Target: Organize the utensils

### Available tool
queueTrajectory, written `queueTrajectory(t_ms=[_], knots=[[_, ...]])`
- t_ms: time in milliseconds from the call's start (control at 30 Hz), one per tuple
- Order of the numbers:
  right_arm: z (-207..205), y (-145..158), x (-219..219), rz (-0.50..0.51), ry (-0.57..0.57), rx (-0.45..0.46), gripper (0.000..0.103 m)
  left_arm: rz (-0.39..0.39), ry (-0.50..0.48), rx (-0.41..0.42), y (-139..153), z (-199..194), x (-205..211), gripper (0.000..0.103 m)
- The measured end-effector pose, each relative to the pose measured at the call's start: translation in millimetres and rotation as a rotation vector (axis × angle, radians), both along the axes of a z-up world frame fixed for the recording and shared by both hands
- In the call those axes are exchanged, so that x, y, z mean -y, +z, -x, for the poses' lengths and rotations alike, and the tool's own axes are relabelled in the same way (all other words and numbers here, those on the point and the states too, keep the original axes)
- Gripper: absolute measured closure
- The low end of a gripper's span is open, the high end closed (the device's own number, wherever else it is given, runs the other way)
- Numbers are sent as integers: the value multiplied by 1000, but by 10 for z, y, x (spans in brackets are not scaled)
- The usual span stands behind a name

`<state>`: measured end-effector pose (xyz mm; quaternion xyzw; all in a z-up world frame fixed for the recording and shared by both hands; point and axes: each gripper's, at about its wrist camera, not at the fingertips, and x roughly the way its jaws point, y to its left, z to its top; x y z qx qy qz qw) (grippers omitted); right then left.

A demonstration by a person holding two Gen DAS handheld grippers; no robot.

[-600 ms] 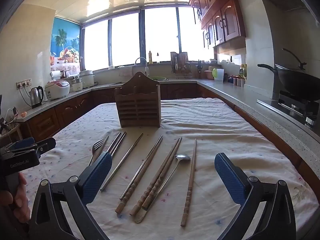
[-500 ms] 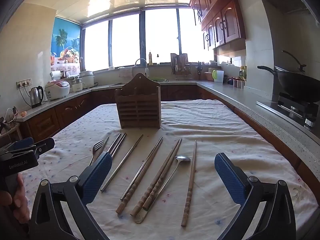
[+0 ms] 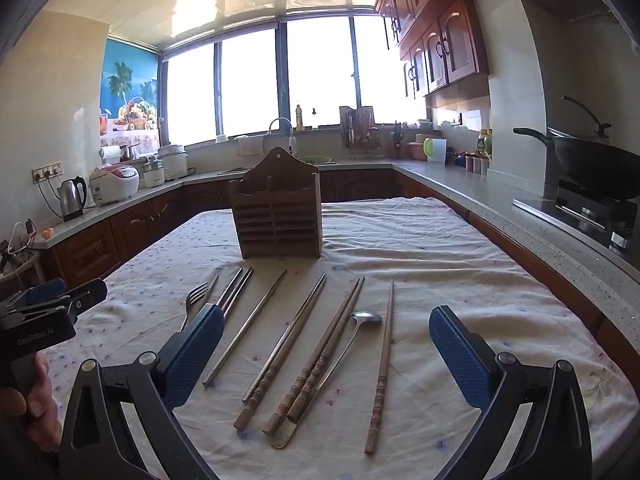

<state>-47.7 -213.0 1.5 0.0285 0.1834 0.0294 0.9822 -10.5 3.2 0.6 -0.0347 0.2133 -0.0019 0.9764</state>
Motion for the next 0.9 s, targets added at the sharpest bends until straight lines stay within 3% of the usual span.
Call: queueTrajectory(t_ms=[900], knots=[[19, 8, 24, -44, 22, -3, 0, -29, -20, 22, 34, 32, 68, 0]])
